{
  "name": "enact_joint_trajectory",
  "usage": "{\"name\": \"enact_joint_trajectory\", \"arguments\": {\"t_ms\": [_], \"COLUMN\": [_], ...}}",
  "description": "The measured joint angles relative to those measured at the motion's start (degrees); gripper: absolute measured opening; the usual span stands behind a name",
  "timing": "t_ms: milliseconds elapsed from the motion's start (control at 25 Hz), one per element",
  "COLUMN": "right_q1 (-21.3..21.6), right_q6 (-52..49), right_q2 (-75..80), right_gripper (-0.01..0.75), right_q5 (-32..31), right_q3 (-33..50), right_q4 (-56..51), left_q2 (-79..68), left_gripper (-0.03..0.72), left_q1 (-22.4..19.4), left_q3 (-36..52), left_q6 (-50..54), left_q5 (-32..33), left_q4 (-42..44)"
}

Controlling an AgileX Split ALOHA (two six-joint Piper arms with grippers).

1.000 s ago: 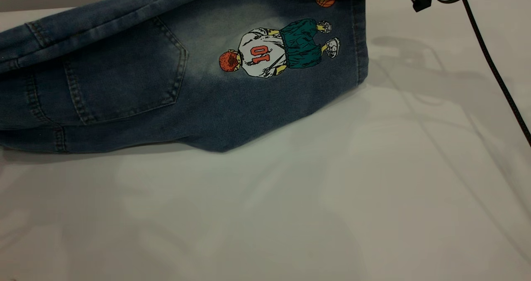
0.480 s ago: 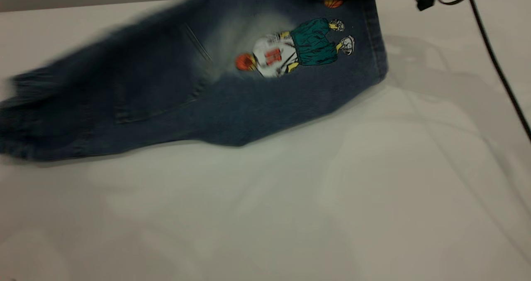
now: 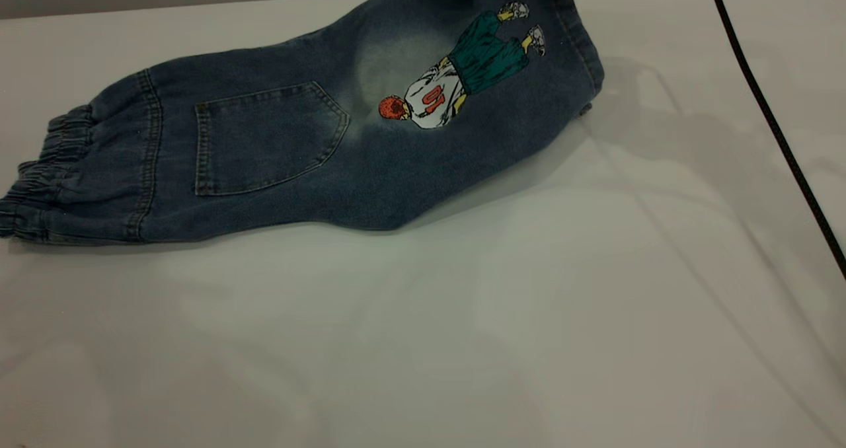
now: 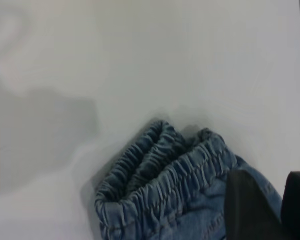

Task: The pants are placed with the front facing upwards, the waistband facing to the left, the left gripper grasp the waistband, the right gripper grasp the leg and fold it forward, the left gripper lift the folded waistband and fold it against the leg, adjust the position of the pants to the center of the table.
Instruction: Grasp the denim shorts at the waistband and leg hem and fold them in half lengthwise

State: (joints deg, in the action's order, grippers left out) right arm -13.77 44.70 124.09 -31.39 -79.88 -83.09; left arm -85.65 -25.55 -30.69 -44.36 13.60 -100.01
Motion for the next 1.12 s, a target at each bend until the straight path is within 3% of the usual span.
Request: {"name": "enact_joint_trajectory", "arguments": {"t_ms": [120, 280, 480, 720, 880, 1120], "right_q1": [0.0, 0.0, 0.0, 0.0, 0.05, -0.56], "right_q6": [0.76, 2.76, 6.67, 6.96, 7.99, 9.76], "right_q2": [0.05, 0.05, -0.02, -0.13, -0.13, -0.13], "right_gripper": [0.143, 0.323, 0.515, 0.549, 0.549, 0.549], "right_q5": [-0.7, -2.02, -7.54, -14.51, -16.51, -17.46], "right_q3": [0.0, 0.0, 0.05, 0.05, 0.05, 0.05], "right_q4": [0.18, 0.18, -0.02, -0.09, -0.15, -0.09], "left_q2": [0.0, 0.0, 0.0, 0.0, -0.96, -8.12], "left_gripper": [0.205, 0.211, 0.232, 0.248, 0.248, 0.279], "left_q1": [0.0, 0.0, 0.0, -0.66, -4.37, -8.68], "left_q3": [0.0, 0.0, 0.36, 1.86, 2.0, 1.95], "left_q6": [-1.94, -3.97, -14.13, -19.95, -16.75, -16.01], "left_q5": [1.32, 3.63, 4.78, 5.21, 4.89, 16.78], "left_q4": [0.08, 0.14, 0.14, 6.12, 14.77, 19.44]}}
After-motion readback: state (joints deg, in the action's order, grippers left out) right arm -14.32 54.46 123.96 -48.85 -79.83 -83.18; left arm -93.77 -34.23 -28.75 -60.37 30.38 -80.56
